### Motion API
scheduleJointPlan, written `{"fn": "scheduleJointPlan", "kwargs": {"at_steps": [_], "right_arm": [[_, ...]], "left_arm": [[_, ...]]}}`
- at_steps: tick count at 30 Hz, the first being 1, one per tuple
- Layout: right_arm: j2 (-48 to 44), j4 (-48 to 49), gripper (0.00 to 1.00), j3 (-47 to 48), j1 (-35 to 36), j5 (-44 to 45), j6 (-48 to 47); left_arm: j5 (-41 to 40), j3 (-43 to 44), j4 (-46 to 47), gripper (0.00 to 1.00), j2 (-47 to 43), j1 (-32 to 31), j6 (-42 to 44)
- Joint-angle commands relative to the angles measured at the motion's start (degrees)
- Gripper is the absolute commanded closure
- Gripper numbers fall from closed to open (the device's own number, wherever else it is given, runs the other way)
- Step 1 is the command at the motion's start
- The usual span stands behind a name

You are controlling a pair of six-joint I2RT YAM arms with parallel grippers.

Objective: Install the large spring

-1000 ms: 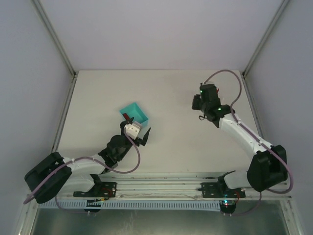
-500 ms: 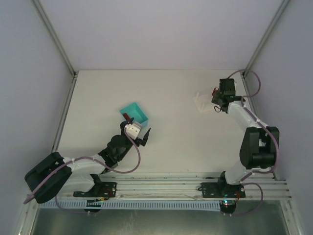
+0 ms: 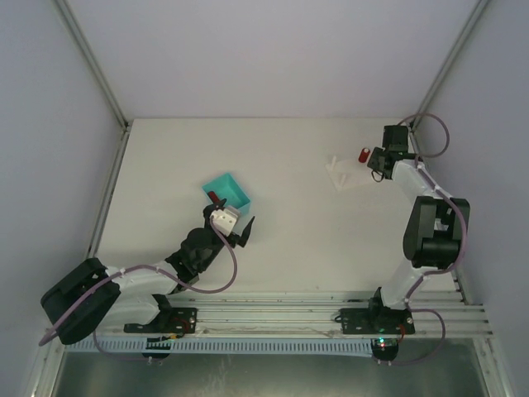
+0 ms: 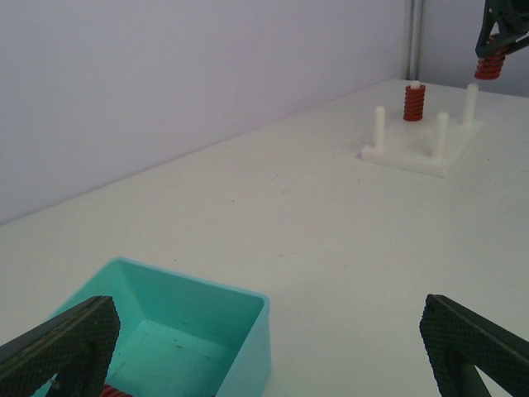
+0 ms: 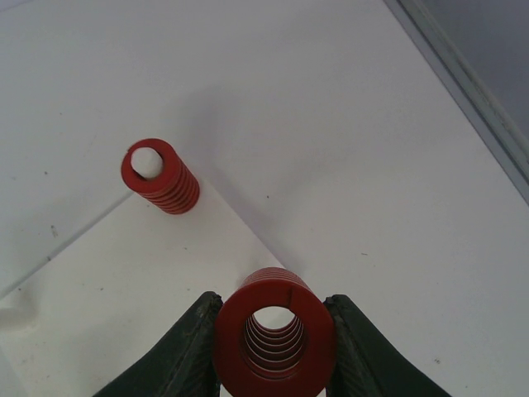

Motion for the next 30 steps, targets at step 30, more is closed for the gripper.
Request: {"fn": "scheduleJointPlan", "kwargs": {"at_steps": [30], "right_arm": [[9.1,-4.9,0.72,7.9,-1.7,-4.5,-0.2]], "left_arm": [[0.9,2.0,-0.8,0.01,-1.2,-0.1,1.0]]}}
